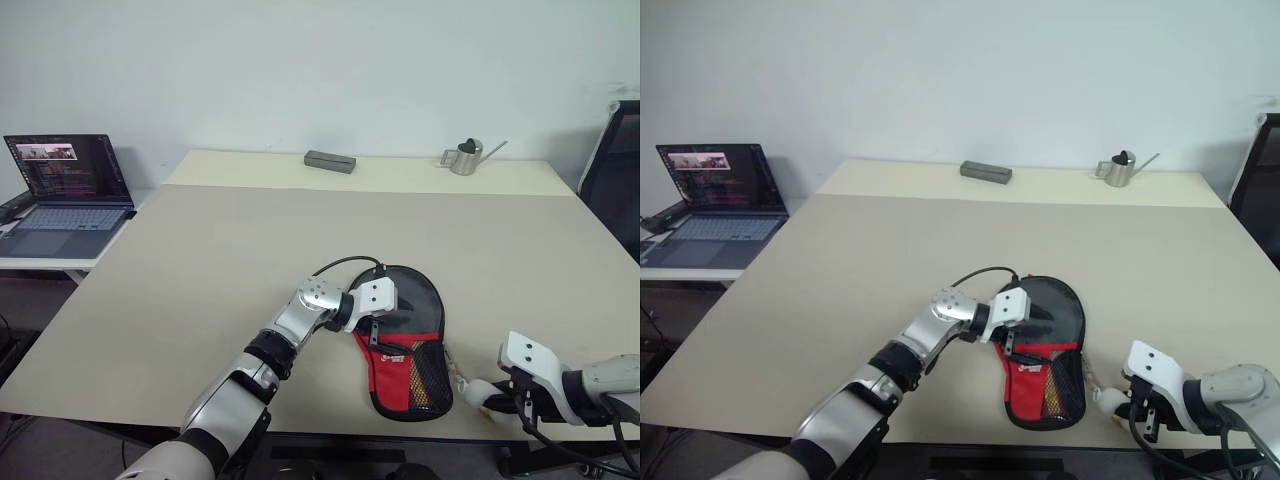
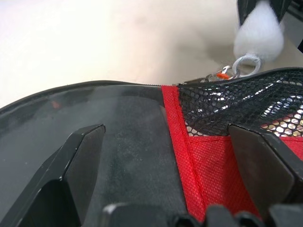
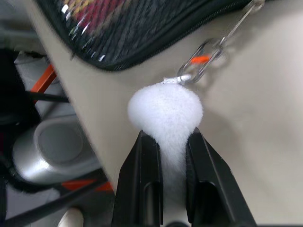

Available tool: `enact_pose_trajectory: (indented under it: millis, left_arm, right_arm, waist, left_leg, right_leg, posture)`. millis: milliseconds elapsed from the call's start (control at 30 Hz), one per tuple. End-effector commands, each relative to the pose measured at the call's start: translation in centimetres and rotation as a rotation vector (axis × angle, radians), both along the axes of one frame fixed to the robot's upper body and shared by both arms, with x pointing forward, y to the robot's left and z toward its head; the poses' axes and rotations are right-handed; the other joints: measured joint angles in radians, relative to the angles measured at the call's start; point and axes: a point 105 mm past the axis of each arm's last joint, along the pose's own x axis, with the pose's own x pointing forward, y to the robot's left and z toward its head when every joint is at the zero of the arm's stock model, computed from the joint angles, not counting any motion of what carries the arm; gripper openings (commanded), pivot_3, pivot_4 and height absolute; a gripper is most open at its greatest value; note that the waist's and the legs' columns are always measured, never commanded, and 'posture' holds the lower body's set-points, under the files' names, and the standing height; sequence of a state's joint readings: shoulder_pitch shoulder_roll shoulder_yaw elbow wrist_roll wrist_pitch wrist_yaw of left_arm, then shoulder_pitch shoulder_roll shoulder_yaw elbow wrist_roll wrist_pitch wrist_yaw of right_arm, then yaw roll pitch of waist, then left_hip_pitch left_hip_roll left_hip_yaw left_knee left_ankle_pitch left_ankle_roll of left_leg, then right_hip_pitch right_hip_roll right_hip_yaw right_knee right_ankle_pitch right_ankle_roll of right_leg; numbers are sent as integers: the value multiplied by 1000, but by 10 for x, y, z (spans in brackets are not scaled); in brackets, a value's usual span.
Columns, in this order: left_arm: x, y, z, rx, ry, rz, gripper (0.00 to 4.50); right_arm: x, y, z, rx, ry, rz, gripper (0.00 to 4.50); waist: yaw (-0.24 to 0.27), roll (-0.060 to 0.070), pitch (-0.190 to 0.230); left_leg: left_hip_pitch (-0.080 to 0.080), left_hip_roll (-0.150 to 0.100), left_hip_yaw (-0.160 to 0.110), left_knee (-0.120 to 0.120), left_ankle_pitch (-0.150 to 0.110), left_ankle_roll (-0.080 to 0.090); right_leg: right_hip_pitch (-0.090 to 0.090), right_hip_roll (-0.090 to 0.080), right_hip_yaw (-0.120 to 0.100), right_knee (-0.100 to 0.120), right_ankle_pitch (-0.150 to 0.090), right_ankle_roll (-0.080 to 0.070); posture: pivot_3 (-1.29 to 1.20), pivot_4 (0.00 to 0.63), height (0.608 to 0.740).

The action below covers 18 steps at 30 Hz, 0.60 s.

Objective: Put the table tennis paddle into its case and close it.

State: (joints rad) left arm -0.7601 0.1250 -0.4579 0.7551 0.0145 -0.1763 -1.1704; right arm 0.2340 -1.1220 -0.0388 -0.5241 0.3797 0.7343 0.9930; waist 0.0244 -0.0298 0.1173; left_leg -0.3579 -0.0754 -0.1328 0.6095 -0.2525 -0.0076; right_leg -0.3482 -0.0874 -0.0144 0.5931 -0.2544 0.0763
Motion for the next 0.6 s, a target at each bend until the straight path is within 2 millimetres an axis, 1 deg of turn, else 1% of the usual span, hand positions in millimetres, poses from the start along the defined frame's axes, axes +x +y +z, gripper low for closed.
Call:
enact_pose_trajectory:
  millis: [33, 133, 333, 500, 600]
  left_arm:
    - [-15, 21, -55, 207, 96, 5, 4500]
    - [-18, 19, -57, 207, 101, 2, 4500]
    - [-20, 17, -60, 204, 111, 3, 4500]
    - [-21, 16, -60, 203, 115, 7, 4500]
    - [-21, 16, -60, 204, 116, 7, 4500]
  right_arm:
    - [-6, 3, 15, 10, -9, 51, 177]
    - [-11, 6, 18, 17, 6, 79, 177]
    - [-24, 10, 18, 19, 50, 141, 175]
    - [-39, 17, 15, 16, 92, 212, 174]
    - [-52, 20, 14, 4, 121, 273, 174]
  waist:
    - [0, 0, -1]
    - [1, -1, -2]
    - [5, -1, -2]
    - [6, -1, -2]
    - [7, -1, -2]
  left_leg:
    - [0, 0, 0, 0, 0, 0]
    - [1, 0, 0, 0, 0, 0]
    - [1, 0, -1, 0, 0, 0]
    - [1, 0, -1, 0, 0, 0]
    - [1, 0, -1, 0, 0, 0]
  right_leg:
    - [0, 0, 0, 0, 0, 0]
    - [1, 0, 0, 0, 0, 0]
    - [2, 0, -1, 0, -1, 1]
    - [2, -1, -2, 0, -2, 1]
    - [3, -2, -2, -1, -2, 1]
  posture:
    - [0, 150, 740]
    - [0, 150, 740]
    - [0, 150, 740]
    - [0, 150, 740]
    - [0, 150, 740]
